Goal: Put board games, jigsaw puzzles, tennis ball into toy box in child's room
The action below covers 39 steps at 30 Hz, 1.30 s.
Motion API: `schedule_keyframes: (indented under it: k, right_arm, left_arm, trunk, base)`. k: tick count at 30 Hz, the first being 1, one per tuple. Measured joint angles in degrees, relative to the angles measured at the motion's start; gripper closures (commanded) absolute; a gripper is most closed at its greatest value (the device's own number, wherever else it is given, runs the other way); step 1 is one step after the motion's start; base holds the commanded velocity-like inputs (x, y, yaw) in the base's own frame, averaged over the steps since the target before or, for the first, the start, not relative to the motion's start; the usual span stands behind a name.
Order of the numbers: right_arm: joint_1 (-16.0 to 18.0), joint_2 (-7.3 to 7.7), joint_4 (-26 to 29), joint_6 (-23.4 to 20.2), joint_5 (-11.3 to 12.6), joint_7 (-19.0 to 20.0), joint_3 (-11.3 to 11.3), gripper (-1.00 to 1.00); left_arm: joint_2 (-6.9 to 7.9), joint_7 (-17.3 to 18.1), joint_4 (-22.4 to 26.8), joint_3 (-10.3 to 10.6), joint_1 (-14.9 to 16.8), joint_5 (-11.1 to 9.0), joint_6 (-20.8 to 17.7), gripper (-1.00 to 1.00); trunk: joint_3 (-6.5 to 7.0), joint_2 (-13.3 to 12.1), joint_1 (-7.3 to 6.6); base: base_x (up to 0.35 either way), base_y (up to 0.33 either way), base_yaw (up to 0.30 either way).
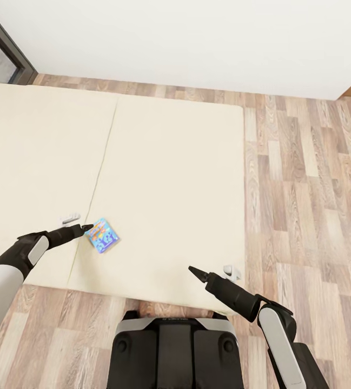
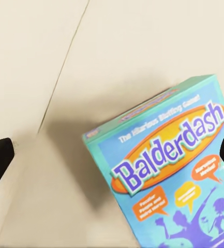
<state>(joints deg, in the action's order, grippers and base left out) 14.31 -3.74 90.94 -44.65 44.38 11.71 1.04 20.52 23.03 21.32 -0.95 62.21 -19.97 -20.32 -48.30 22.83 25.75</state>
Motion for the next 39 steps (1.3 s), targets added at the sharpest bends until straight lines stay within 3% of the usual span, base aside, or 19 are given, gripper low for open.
schedule_keyframes:
  k: [11, 39]
  right_arm:
    - [-0.11, 0.02, 0.0, 0.0, 0.01, 0.07, 0.0, -1.0]
    - [-0.2, 0.01, 0.0, 0.0, 0.01, 0.18, 0.0, -1.0]
  left_arm:
    - [-0.25, 0.08, 0.0, 0.08, -0.23, -0.04, 0.07, -1.0]
    - [-0.75, 0.08, -0.01, 0.26, -0.95, 0.14, 2.44, -1.0]
  trunk:
    - [-0.7, 0.0, 0.0]
    - [-0.77, 0.0, 0.0]
  base:
    - [0.0, 0.0, 0.03]
    - [0.021, -0.019, 0.001]
